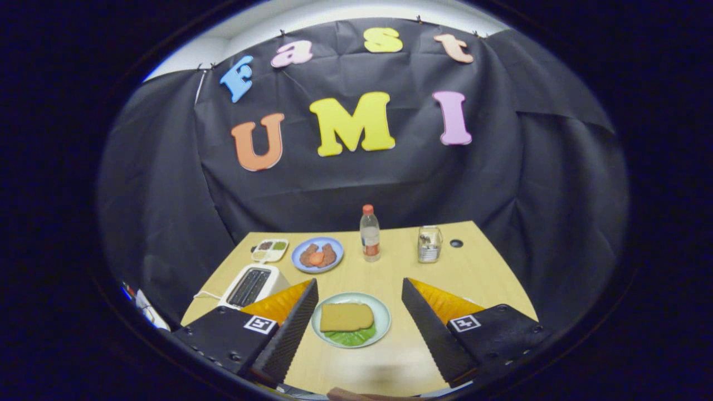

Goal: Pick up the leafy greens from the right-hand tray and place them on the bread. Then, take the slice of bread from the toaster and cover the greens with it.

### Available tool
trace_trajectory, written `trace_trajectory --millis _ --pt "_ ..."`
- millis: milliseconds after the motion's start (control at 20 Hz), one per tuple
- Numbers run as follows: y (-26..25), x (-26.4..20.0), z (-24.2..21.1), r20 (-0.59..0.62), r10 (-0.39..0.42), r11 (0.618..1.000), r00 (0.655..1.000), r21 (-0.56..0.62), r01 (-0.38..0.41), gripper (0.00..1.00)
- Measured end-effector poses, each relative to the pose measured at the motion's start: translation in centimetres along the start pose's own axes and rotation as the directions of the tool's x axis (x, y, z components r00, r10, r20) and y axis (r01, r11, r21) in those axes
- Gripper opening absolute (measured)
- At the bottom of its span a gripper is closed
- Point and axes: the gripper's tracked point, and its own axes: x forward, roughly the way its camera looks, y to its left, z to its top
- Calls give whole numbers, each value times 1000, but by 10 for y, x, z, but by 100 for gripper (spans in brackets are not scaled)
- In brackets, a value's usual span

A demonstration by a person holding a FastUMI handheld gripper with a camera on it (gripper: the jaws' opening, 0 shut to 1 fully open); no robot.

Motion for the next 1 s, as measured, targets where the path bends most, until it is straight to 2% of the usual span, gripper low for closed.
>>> trace_trajectory --millis 150,300,450,650,1000 --pt "9 -59 27 138 -10 999 990 -35 15 96" --pt "10 -109 46 266 -50 997 963 -49 65 96" --pt "27 -147 55 363 -48 996 930 -55 72 96" --pt "45 -173 54 404 -60 990 913 -93 106 96" --pt "63 -177 44 401 -41 990 915 -104 90 97"
